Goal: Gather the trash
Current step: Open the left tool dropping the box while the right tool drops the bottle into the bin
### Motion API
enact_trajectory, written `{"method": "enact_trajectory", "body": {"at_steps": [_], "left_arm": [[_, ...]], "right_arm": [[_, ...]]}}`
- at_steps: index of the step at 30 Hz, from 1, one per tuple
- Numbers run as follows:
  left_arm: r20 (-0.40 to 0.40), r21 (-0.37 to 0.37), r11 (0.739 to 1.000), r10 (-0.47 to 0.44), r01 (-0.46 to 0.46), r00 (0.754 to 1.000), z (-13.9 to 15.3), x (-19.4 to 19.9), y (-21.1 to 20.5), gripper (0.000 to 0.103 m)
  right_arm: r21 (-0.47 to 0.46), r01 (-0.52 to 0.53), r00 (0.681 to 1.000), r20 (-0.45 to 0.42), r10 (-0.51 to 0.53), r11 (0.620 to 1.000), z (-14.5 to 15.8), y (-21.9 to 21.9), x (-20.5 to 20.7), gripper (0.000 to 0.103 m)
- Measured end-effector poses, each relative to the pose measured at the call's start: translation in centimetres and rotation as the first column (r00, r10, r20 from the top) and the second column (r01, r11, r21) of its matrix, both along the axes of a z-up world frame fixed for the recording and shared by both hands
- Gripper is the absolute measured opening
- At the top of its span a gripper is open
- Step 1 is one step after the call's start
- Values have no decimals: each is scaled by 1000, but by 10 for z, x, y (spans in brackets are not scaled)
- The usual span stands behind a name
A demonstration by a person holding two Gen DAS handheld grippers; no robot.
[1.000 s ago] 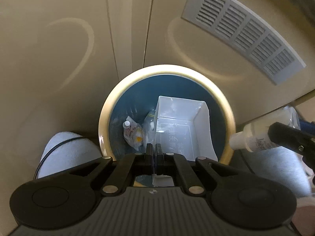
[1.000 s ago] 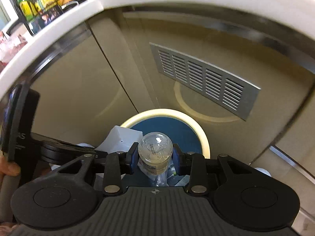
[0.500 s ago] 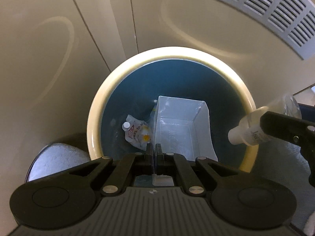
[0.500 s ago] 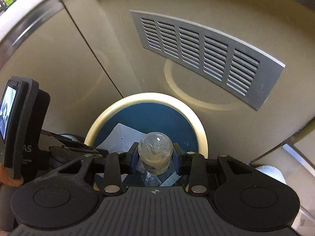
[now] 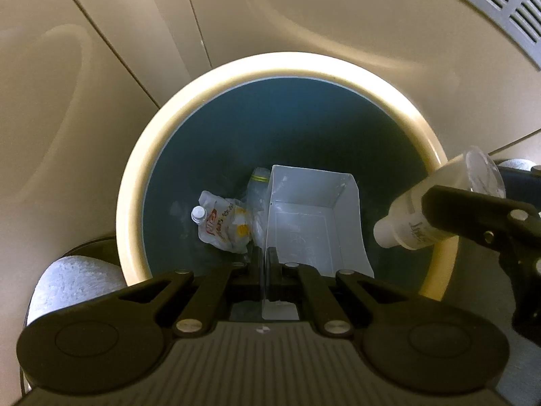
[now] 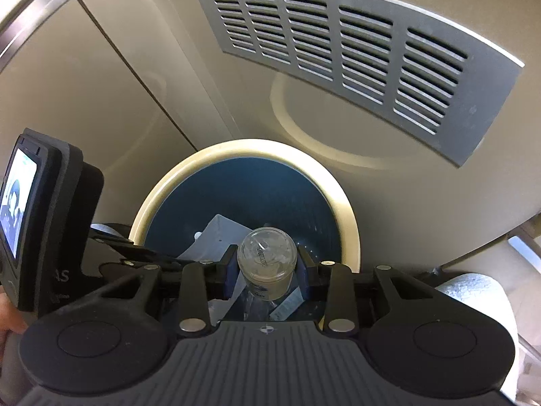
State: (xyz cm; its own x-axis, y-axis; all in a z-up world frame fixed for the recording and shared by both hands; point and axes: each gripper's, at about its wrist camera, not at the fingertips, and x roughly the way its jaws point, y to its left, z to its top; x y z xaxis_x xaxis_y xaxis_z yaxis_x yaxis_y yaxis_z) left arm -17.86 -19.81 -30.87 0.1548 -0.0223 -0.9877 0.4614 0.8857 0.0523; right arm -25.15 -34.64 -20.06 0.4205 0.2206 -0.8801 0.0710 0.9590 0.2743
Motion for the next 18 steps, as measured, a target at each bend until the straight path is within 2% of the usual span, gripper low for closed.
{"method": "enact_trajectory", "body": {"at_steps": [18], "left_arm": [[-59, 25, 1000, -14, 16, 998, -27, 10, -12, 0]], "right_arm": [[35, 3, 999, -50, -1, 999, -26, 0, 16, 38]]}}
